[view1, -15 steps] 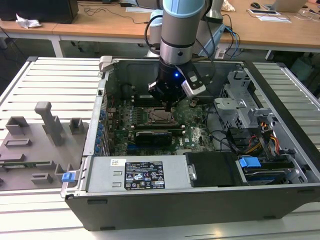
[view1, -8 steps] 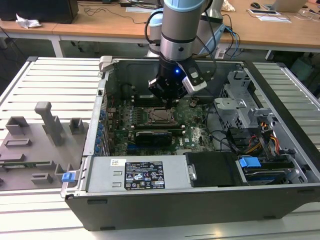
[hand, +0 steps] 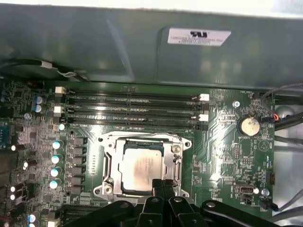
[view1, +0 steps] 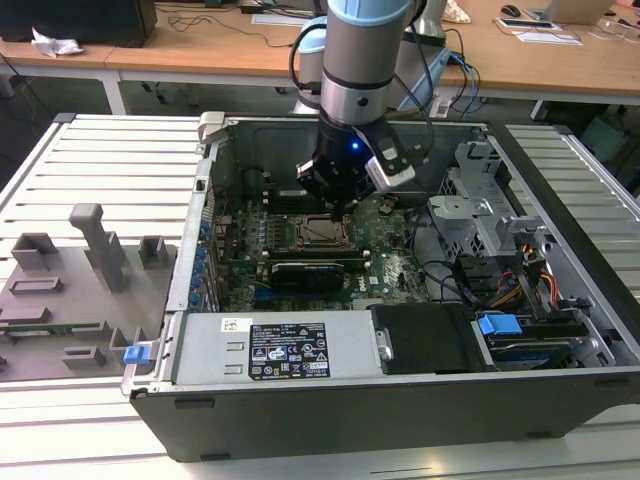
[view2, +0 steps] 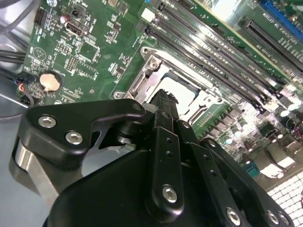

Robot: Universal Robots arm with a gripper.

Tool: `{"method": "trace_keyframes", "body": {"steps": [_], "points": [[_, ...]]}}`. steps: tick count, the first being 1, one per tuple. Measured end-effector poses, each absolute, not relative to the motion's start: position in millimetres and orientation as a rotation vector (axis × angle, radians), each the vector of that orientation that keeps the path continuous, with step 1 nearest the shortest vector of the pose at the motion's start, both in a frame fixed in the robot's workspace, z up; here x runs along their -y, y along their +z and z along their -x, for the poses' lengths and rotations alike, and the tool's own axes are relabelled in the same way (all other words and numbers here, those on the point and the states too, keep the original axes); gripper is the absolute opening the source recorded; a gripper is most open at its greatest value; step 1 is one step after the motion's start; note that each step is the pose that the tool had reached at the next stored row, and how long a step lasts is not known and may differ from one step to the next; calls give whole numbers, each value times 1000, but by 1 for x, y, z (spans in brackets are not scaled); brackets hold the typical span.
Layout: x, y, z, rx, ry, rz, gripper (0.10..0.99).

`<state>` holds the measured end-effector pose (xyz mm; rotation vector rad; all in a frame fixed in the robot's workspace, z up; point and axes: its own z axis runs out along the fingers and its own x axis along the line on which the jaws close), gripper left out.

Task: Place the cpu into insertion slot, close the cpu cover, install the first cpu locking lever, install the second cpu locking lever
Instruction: 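Install the second cpu locking lever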

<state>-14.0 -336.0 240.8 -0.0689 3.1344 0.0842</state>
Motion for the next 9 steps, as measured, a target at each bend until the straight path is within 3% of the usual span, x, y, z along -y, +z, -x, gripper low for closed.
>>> {"method": "trace_keyframes", "body": {"steps": [9], "points": [[348, 248, 14, -3135, 87, 69, 106]]}}
